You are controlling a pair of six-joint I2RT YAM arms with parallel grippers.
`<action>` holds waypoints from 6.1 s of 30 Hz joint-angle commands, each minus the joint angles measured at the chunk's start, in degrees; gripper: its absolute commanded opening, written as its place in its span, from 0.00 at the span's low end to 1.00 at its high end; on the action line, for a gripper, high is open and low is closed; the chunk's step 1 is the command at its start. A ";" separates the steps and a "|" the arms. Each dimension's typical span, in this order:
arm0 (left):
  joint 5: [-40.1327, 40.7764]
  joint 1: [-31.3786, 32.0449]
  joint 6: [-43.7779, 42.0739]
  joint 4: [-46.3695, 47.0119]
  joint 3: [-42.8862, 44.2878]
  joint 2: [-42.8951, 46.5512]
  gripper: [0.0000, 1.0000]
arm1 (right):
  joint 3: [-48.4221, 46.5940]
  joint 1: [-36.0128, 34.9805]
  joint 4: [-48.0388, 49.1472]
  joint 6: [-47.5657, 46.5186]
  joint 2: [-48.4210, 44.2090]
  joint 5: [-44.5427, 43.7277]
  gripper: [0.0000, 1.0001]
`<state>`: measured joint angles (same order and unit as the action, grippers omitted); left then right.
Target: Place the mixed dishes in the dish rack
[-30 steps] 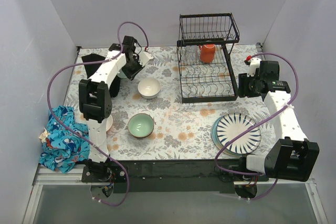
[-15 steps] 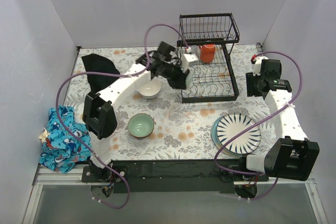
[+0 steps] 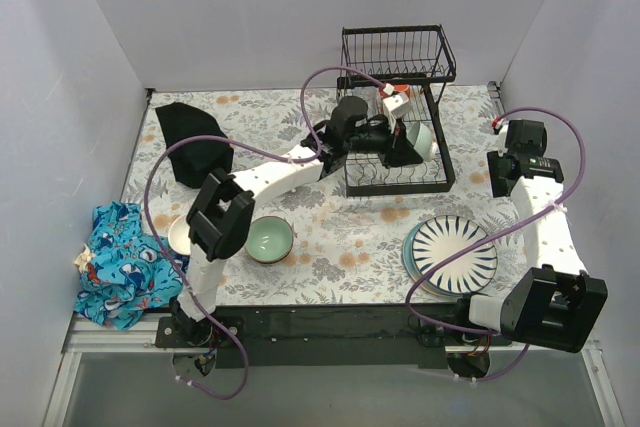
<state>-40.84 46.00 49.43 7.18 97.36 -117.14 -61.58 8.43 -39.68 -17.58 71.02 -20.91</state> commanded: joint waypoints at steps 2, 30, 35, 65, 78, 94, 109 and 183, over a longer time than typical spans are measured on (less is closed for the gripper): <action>3.49 0.85 18.31 25.06 5.20 -9.56 0.00 | -1.34 0.80 -0.75 -2.72 -1.15 -3.00 0.57; 15.88 1.55 50.50 47.50 18.91 -30.95 0.00 | -0.21 3.79 -2.94 -3.86 -2.20 -2.91 0.57; 17.28 1.46 52.35 46.17 20.50 -32.18 0.00 | -0.12 4.84 -3.39 -4.04 -2.38 -2.39 0.57; 17.11 1.20 51.32 38.61 18.83 -33.68 0.52 | 1.47 6.34 -3.74 -3.60 -2.38 0.42 0.57; 16.93 -0.91 36.98 23.42 12.68 -19.46 0.83 | 0.24 6.34 -3.65 -0.09 -2.91 4.12 0.57; 5.58 -2.49 -4.32 -14.35 -20.71 15.96 0.79 | -1.35 6.34 -3.30 3.96 -3.35 15.89 0.58; 19.90 -13.21 -59.88 -78.90 -22.72 46.17 0.66 | -5.04 3.36 -5.58 0.45 -0.01 42.97 0.58; -14.01 -11.55 21.64 18.24 -13.08 11.25 0.00 | -2.75 1.59 -4.96 2.12 -5.81 1.75 0.66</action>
<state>-53.84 33.78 51.51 -3.79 82.87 -101.91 -61.76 9.52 -43.75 -14.39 66.72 -13.21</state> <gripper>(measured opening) 0.065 0.658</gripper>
